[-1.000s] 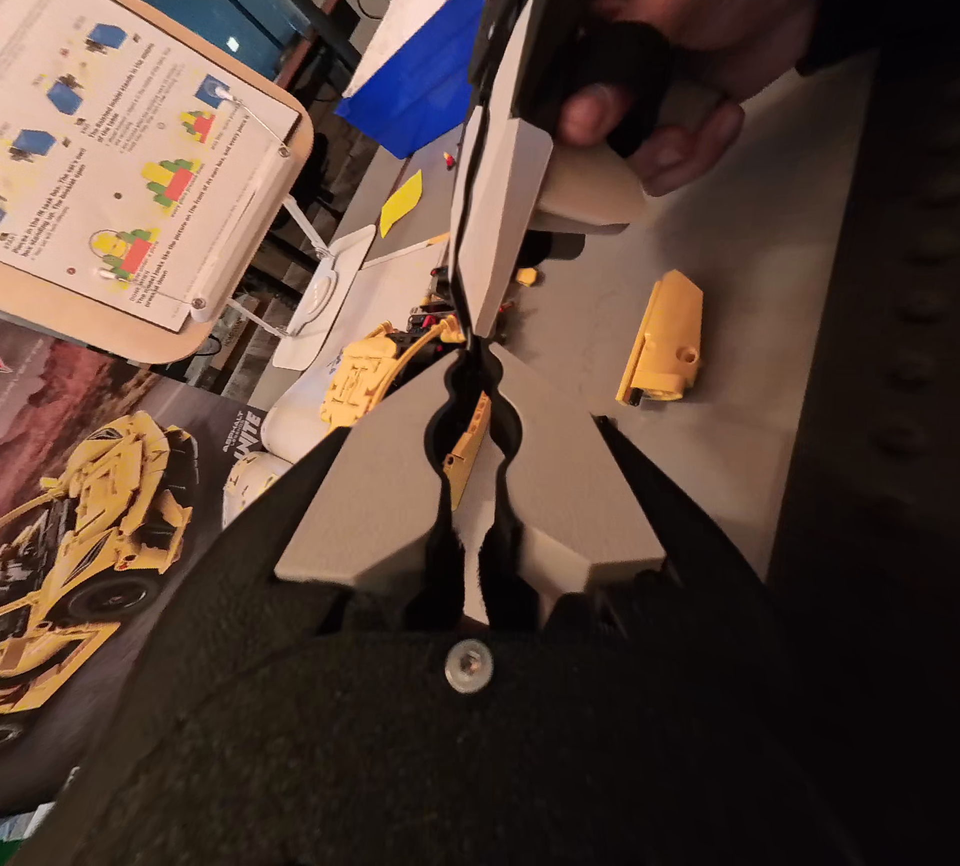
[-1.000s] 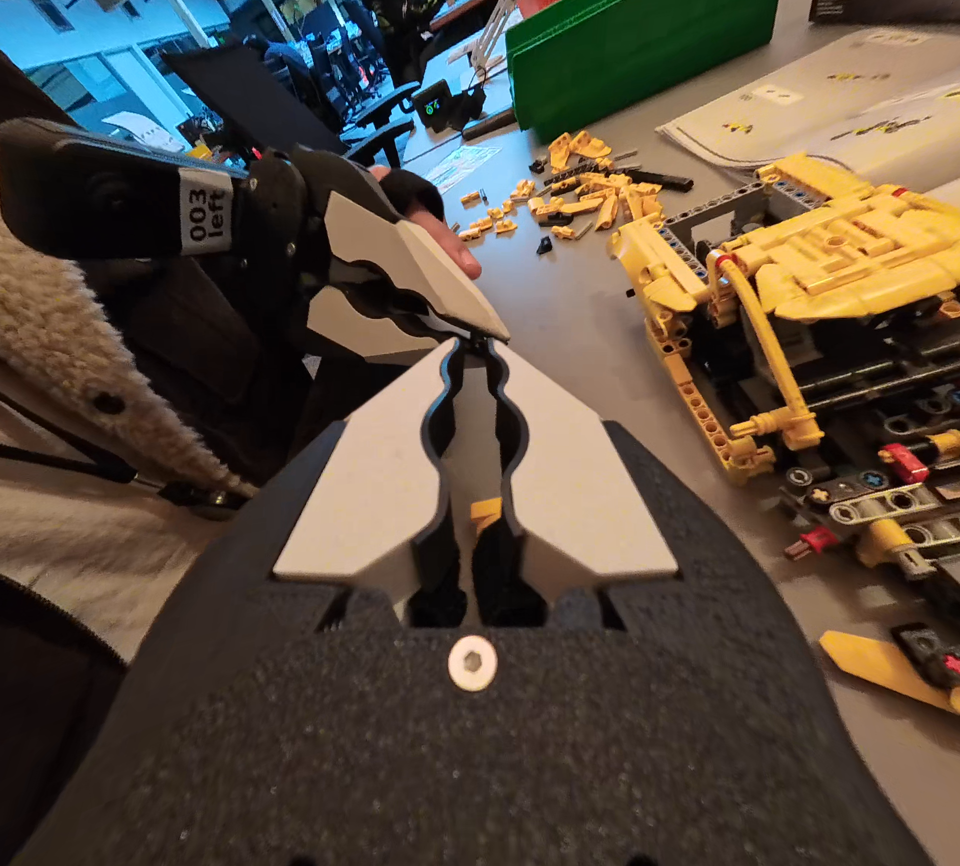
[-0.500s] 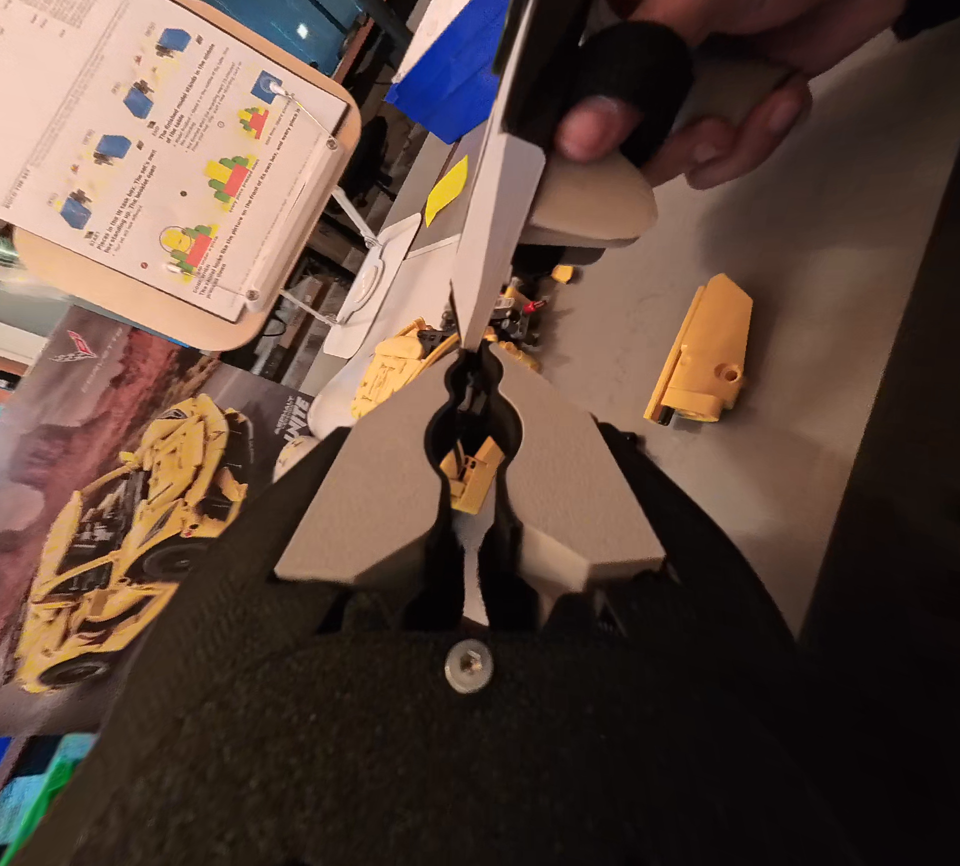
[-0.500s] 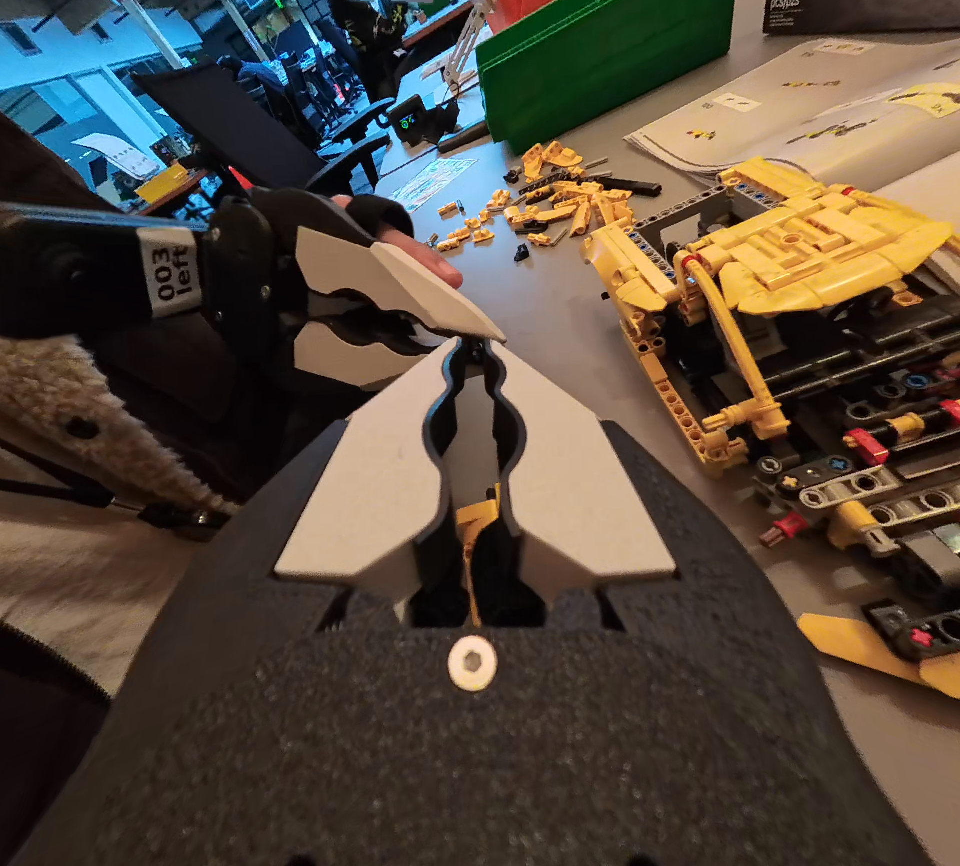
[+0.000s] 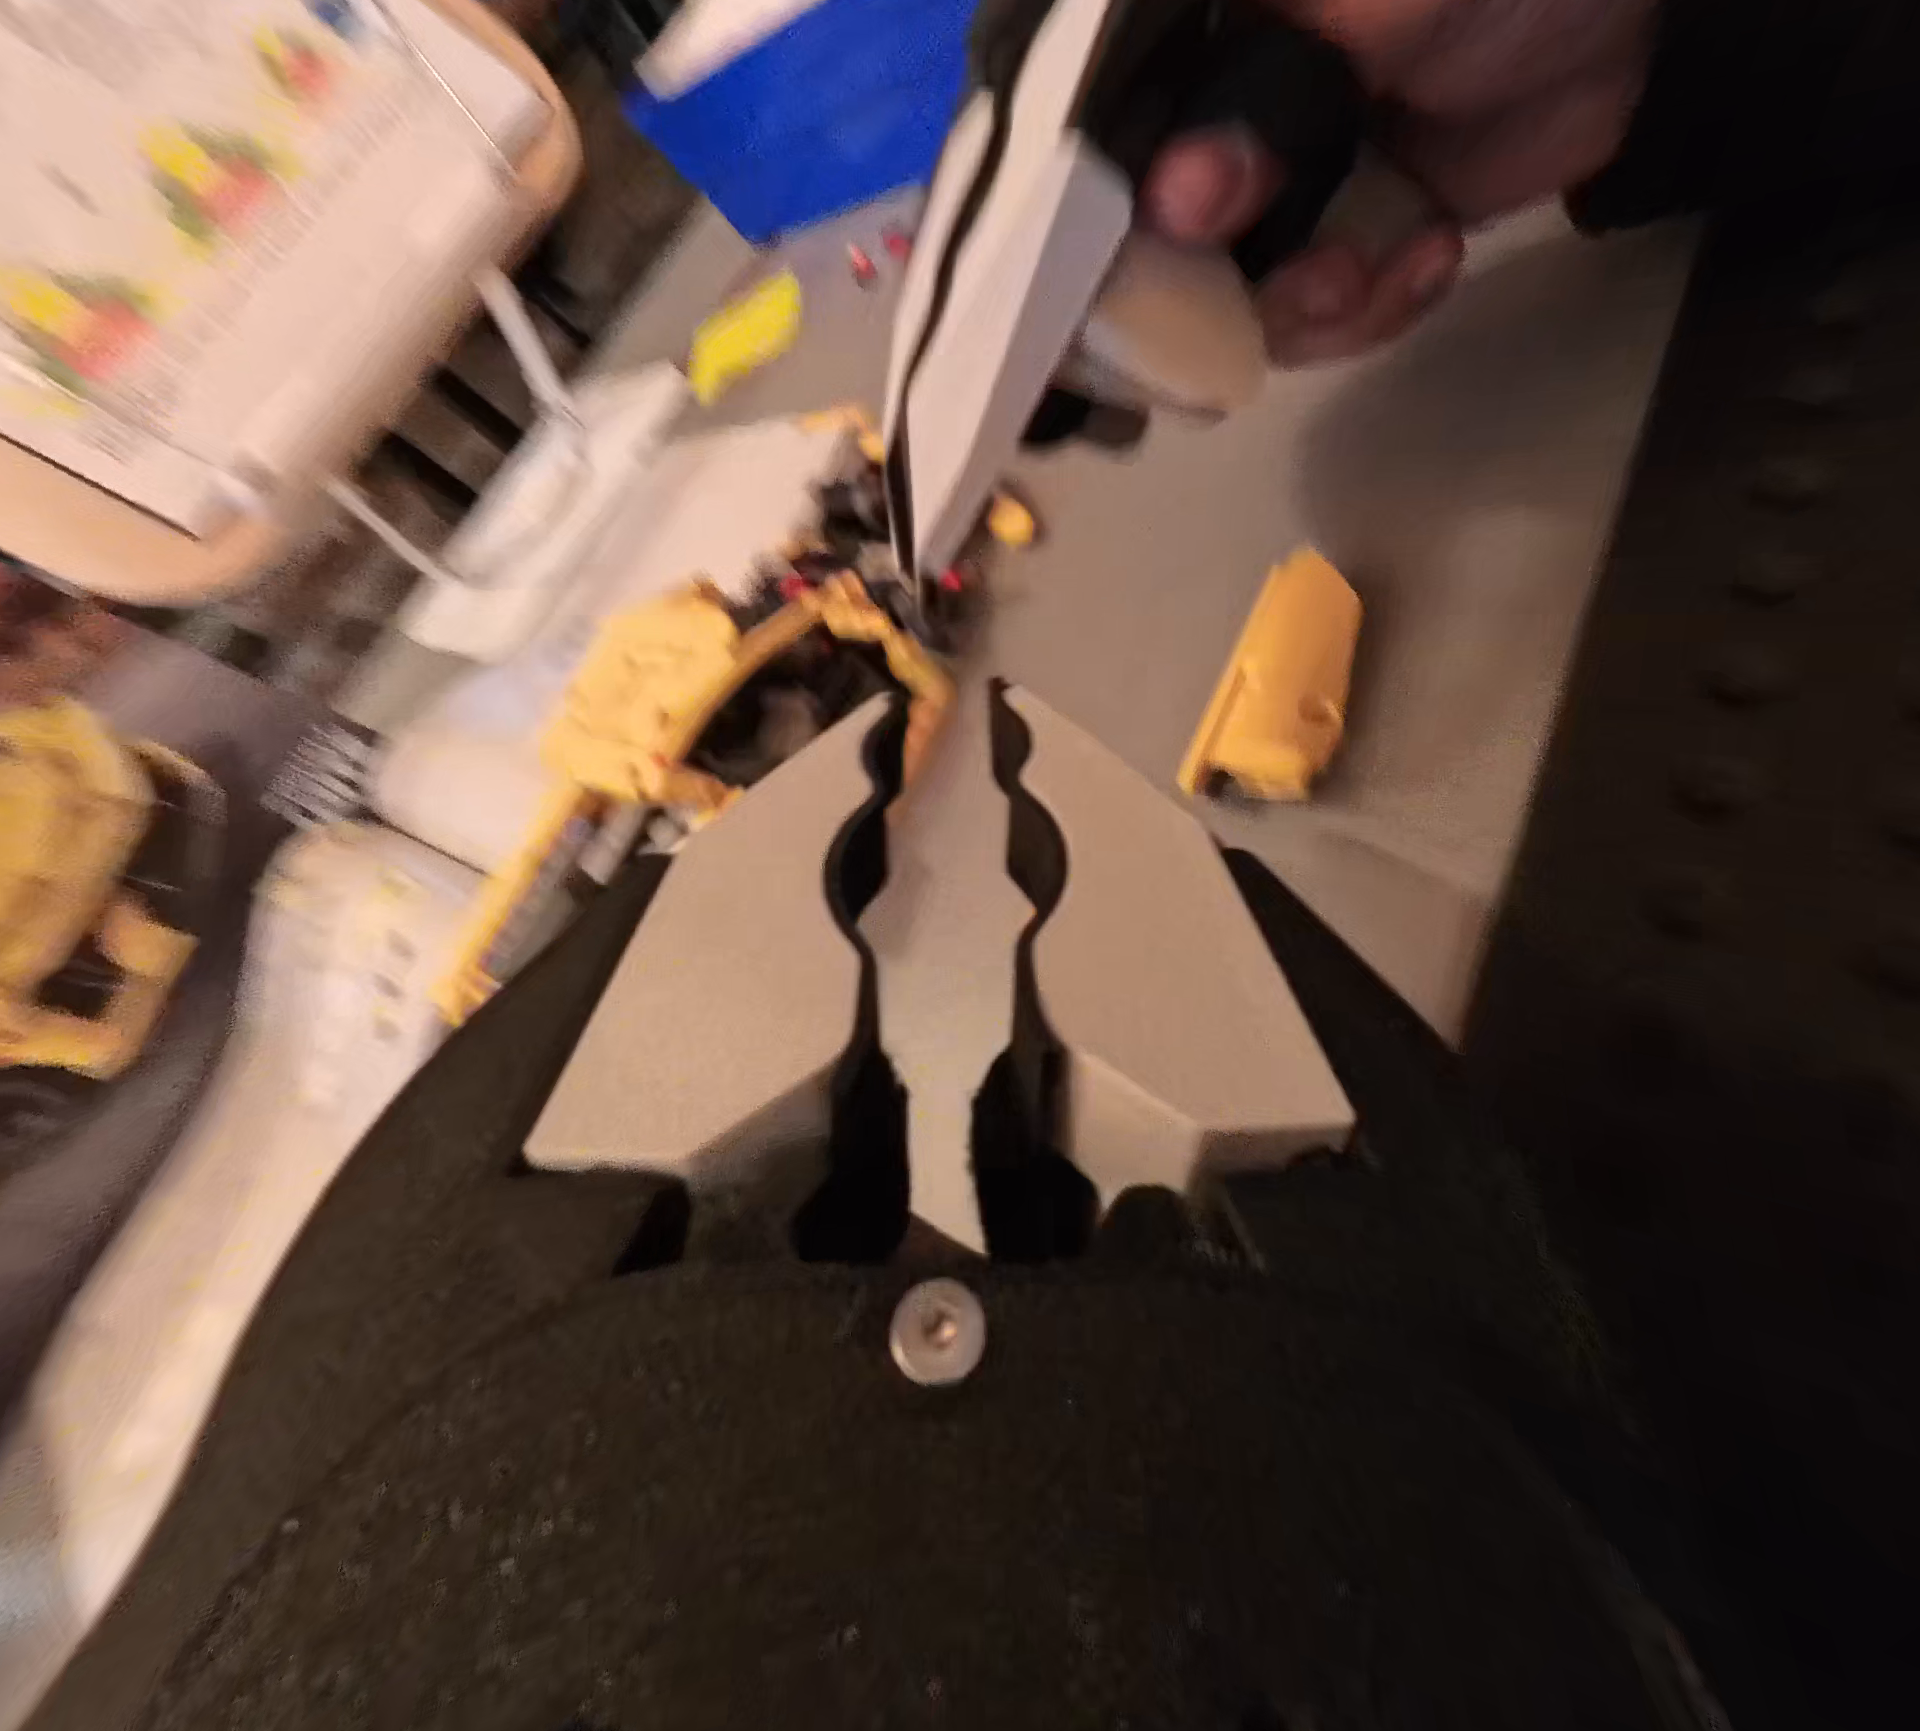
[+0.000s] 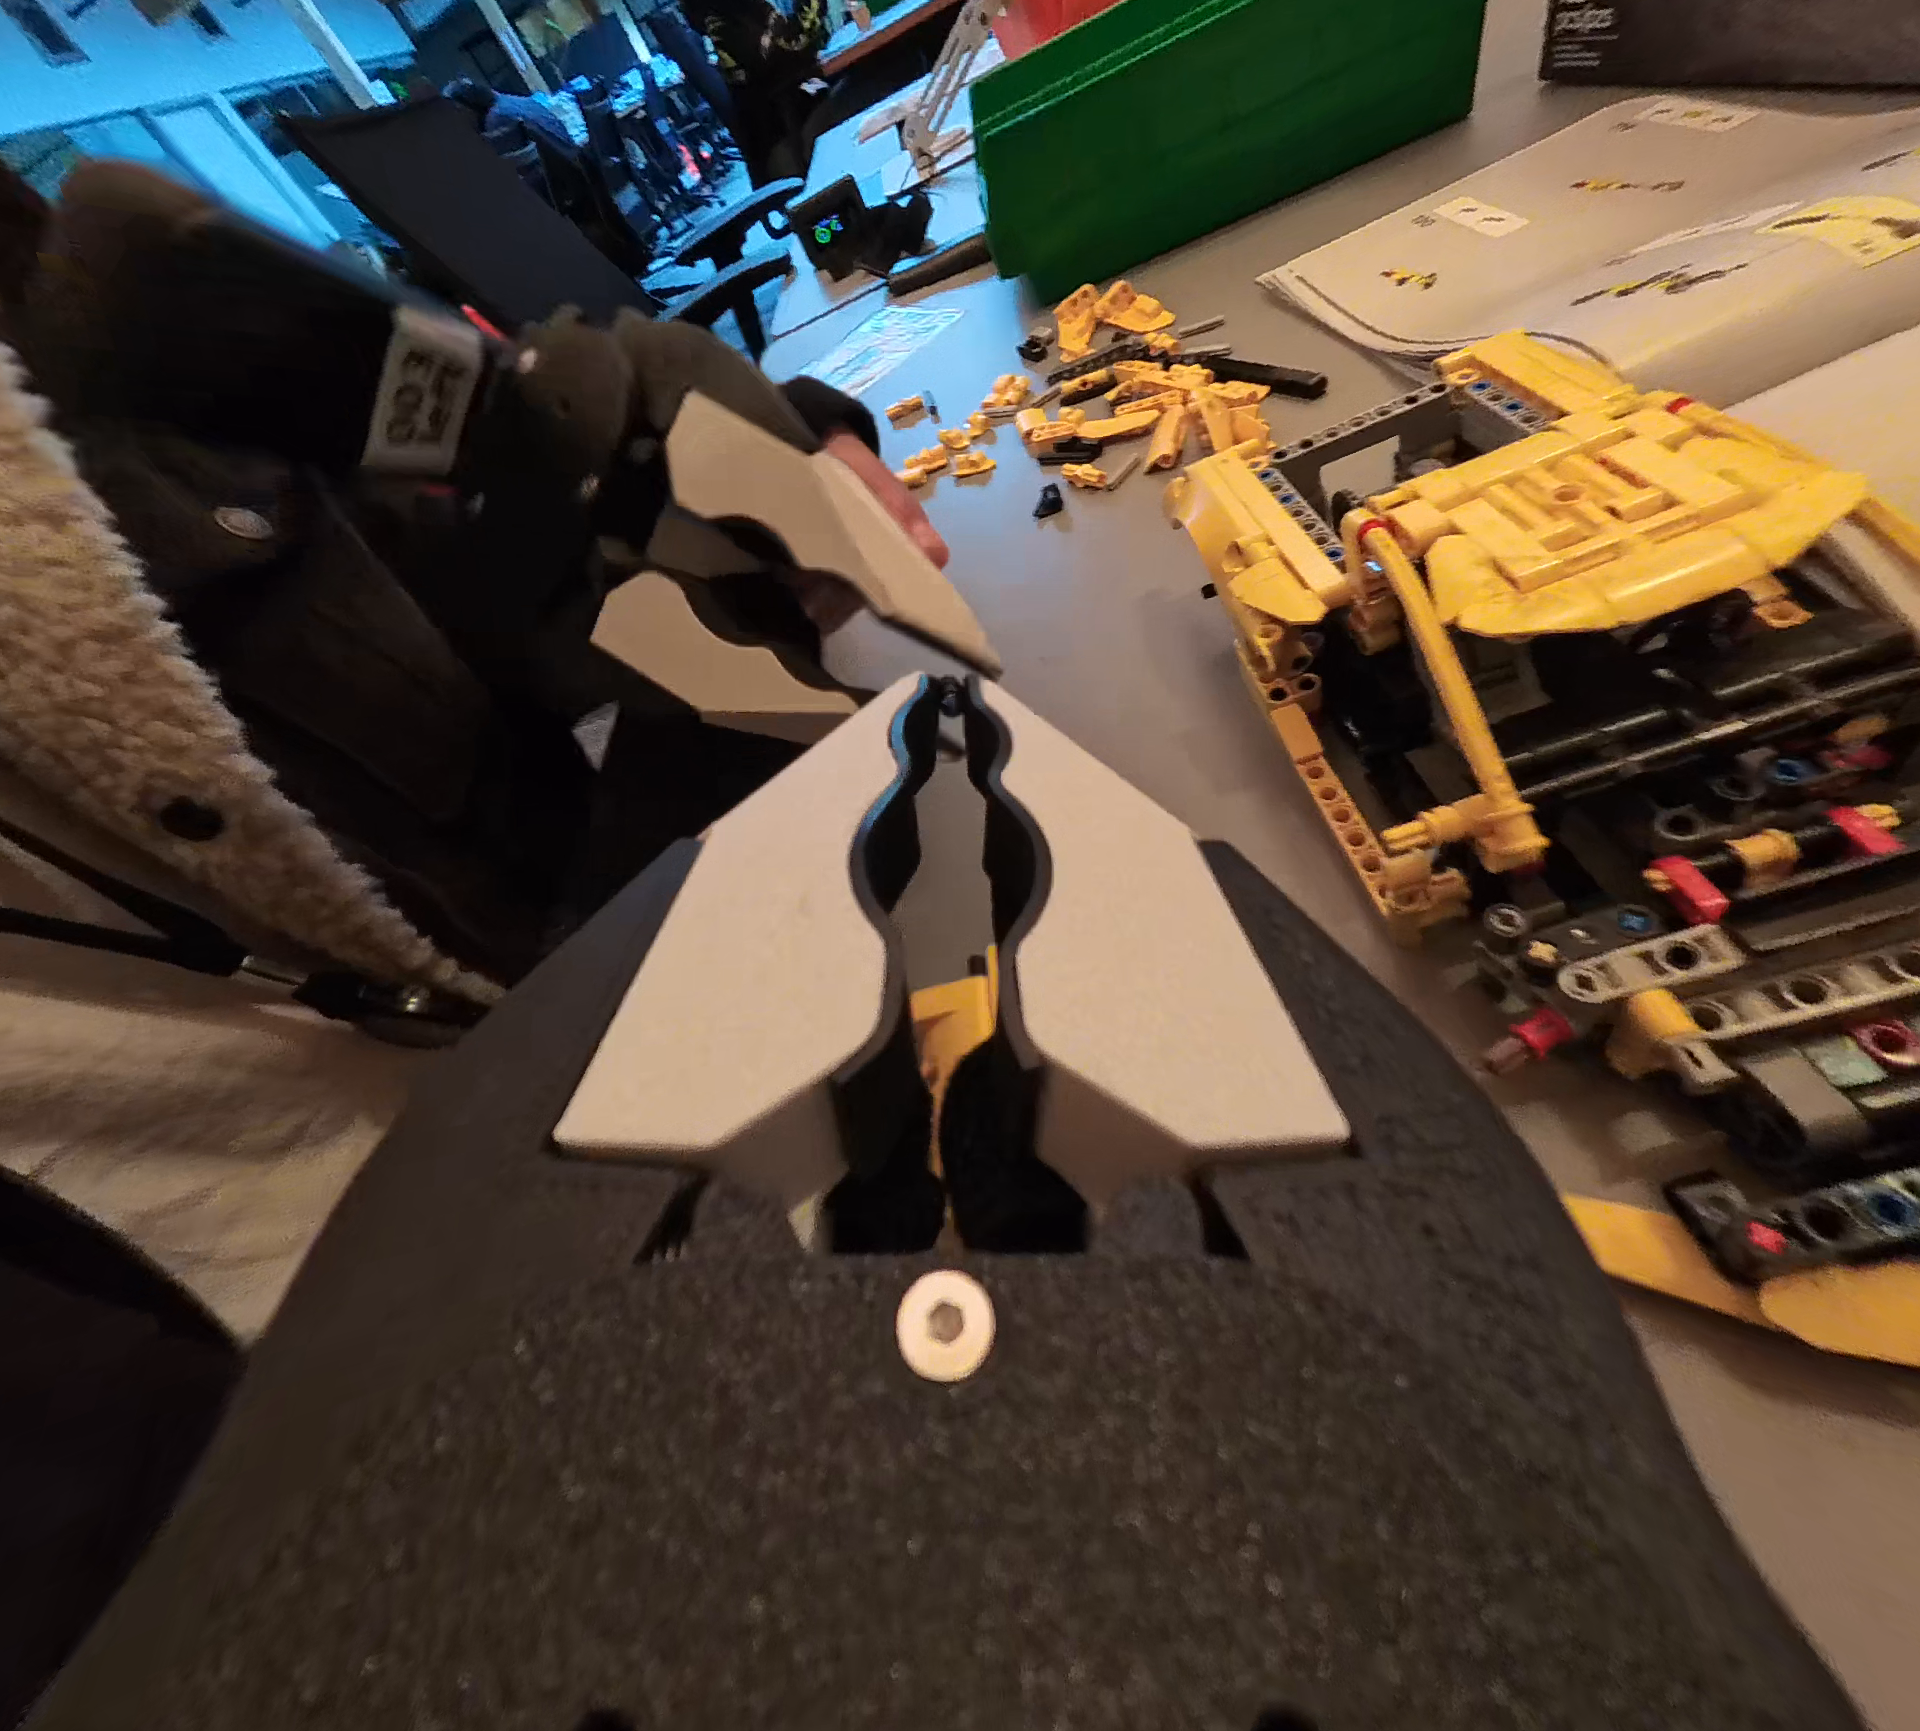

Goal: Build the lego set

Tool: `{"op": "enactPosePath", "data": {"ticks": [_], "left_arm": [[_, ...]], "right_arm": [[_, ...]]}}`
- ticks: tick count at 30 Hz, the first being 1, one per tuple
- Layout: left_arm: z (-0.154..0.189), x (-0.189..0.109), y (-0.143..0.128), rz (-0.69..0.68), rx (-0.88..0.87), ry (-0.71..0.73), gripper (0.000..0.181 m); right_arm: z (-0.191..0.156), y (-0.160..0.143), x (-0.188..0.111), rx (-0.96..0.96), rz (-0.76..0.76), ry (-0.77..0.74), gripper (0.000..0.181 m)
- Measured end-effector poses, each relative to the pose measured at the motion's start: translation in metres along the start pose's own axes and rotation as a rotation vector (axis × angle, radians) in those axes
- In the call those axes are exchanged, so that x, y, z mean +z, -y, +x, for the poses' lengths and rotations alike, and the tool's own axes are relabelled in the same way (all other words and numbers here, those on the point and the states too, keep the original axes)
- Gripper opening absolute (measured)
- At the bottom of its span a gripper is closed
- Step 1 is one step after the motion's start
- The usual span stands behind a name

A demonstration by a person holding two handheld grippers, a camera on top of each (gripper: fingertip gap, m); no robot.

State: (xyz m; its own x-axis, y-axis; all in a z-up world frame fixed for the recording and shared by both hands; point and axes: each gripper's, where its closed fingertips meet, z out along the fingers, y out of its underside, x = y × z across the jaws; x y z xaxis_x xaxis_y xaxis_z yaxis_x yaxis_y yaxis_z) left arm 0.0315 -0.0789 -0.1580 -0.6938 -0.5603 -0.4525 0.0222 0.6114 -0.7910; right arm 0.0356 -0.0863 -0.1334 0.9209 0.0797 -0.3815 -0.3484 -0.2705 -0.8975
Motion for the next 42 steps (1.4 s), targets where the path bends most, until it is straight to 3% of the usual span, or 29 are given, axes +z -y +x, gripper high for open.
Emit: {"op": "enactPosePath", "data": {"ticks": [2,4,6,8,13,18,22,26,30,35,37,42], "left_arm": [[0.007,-0.01,-0.029,-0.083,-0.165,-0.147,0.026],[0.007,-0.02,-0.046,-0.1,-0.259,-0.199,0.027],[0.011,-0.025,-0.05,-0.11,-0.271,-0.23,0.026],[0.016,-0.021,-0.056,-0.159,-0.224,-0.23,0.027],[0.02,0.0,-0.073,-0.248,-0.106,-0.2,0.027],[-0.007,0.002,-0.083,-0.26,-0.132,-0.101,0.027],[-0.012,-0.01,-0.076,-0.216,-0.176,-0.068,0.027],[0.014,-0.018,-0.056,-0.146,-0.24,-0.159,0.026],[0.019,-0.017,-0.044,-0.166,-0.273,-0.119,0.029],[0.015,-0.03,-0.074,-0.29,-0.264,-0.121,0.031],[0.019,-0.032,-0.08,-0.299,-0.2,-0.156,0.024],[0.022,-0.022,-0.073,-0.232,0.189,-0.142,0.02]], "right_arm": [[0.01,-0.012,-0.003,-0.002,-0.065,-0.044,0.003],[0.028,-0.04,-0.002,-0.037,-0.234,-0.129,0.004],[0.047,-0.063,0.001,-0.076,-0.41,-0.2,0.004],[0.046,-0.069,0.009,-0.086,-0.482,-0.163,0.004],[0.03,-0.069,0.024,-0.09,-0.477,-0.086,0.004],[0.011,-0.071,0.036,-0.066,-0.458,-0.009,0.004],[0.012,-0.064,0.034,-0.06,-0.424,-0.016,0.004],[0.023,-0.073,0.031,-0.054,-0.459,-0.067,0.004],[0.016,-0.075,0.039,-0.058,-0.468,-0.044,0.004],[0.005,-0.073,0.046,-0.061,-0.456,0.005,0.004],[0.01,-0.07,0.043,-0.042,-0.445,-0.013,0.004],[0.01,-0.076,0.043,-0.048,-0.472,-0.021,0.004]]}}
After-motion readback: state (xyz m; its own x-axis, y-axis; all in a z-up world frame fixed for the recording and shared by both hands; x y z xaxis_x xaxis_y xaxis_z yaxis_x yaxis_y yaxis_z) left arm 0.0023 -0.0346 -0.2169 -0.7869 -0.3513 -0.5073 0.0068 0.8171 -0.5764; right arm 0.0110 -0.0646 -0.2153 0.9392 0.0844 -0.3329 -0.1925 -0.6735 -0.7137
